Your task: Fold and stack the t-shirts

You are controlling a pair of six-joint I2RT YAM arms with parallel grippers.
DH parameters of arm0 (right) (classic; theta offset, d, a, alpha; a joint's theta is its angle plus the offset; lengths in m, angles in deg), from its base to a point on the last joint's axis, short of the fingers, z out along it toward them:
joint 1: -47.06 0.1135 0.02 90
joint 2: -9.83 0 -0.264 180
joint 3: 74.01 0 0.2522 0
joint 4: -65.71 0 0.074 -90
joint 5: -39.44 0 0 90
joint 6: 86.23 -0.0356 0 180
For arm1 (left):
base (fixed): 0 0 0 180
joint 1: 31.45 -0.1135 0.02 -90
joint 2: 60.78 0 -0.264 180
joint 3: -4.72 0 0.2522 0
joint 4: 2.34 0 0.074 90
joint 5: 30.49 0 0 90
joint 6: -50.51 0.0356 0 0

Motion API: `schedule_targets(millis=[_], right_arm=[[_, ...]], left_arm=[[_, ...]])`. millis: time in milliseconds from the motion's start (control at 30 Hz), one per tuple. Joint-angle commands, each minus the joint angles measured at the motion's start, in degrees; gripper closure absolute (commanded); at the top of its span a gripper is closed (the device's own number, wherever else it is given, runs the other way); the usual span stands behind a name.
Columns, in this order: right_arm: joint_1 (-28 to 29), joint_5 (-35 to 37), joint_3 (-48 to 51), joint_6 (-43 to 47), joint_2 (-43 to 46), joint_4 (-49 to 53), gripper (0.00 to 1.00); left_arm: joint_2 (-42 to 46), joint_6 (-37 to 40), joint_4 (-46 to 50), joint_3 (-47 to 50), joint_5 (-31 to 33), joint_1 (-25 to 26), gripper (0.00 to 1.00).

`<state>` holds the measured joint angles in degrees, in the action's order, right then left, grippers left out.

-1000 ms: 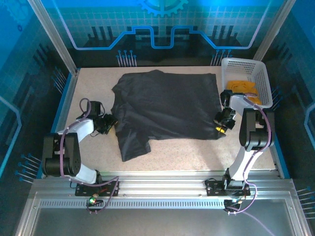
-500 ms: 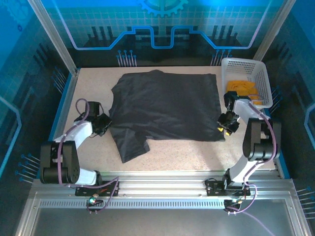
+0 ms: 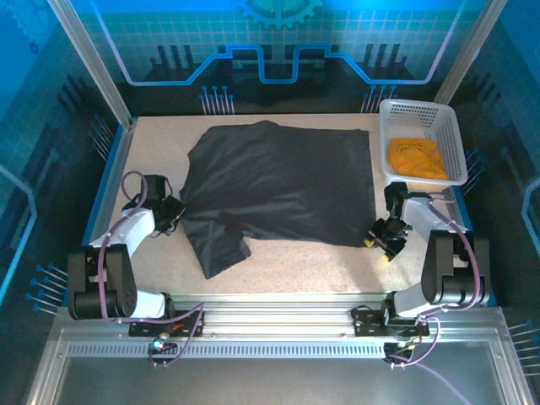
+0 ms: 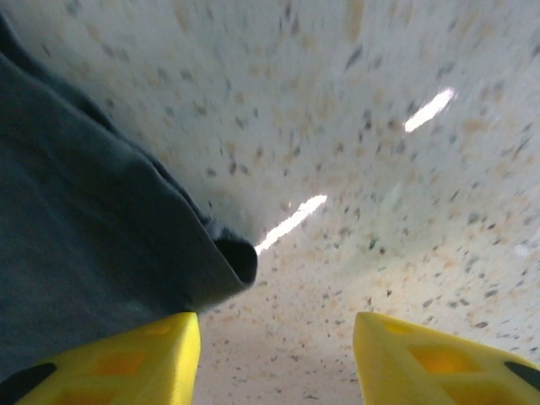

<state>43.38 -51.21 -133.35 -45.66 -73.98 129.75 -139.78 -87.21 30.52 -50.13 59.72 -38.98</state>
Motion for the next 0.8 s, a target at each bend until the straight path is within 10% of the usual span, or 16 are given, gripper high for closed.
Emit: schedule_targets(millis=[0,467,767], right_arm=[[0.47,-3.65,1.34,-2.98,1.43,-3.25,0.47],[-0.67,-4.74,0.08,-2.46,-6.18,-7.42,0.55],[2.94,-2.14,-11.46,3.18,-6.44,-8.05,1.00]], left_arm=[[0.69,-0.81,0.78,0.50,-0.65,-0.48,1.00],[1.30,-1.56,0.43,0.06,-2.16,0.21,1.00],[4.37,-6.34,-1.78,-2.62,-6.23,0.94,1.00]])
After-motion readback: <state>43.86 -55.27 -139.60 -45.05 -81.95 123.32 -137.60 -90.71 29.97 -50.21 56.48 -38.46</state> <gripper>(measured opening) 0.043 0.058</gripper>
